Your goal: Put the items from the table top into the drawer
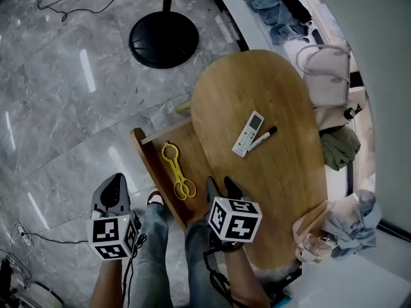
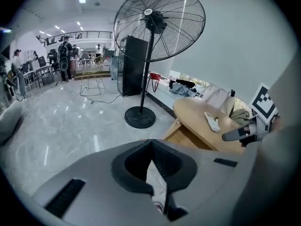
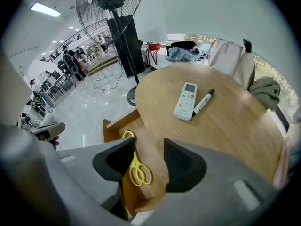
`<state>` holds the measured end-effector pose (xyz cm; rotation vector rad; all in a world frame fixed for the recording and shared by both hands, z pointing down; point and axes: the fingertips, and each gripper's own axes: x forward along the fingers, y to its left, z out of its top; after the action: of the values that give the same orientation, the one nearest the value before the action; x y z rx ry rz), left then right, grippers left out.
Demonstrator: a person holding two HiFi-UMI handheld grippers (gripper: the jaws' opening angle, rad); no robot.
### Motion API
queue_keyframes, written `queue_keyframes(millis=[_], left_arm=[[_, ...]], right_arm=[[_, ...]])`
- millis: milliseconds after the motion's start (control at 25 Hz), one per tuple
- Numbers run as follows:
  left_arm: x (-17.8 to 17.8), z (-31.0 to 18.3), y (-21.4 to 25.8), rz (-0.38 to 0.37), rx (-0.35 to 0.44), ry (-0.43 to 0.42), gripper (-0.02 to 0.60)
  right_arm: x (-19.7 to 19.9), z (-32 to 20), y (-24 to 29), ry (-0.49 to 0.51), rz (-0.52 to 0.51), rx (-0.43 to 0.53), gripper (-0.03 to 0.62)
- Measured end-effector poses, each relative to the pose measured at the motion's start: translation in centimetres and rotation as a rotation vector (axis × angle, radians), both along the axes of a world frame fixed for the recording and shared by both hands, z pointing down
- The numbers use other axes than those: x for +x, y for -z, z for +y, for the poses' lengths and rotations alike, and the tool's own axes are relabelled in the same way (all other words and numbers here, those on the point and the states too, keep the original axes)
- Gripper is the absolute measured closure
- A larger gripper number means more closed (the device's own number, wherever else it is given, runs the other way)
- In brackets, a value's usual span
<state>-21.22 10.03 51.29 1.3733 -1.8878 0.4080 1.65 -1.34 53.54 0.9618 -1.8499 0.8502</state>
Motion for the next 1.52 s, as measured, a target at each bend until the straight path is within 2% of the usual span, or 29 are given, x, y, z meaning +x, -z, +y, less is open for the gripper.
queue_keyframes(millis=[640,1000,1520], left_arm=[[5.4,-8.4,0.3,0.004,-0.011,-0.149,0.586],[7.4,-12.0,-0.8,0.002,-0.04,-0.173,0.586],[8.7,-15.2,-2.3,0.006,-0.069,-0.206,0.586]], right_arm=[[8.6,-8.1,1.1,-0.248,-0.007,0.032,0.407],[10.6,-13.7,0.1,-0.284,-0.005,0.041,0.407],[10.6,-19.2,-2.6,-0.304,-0.01,0.046,0.407]])
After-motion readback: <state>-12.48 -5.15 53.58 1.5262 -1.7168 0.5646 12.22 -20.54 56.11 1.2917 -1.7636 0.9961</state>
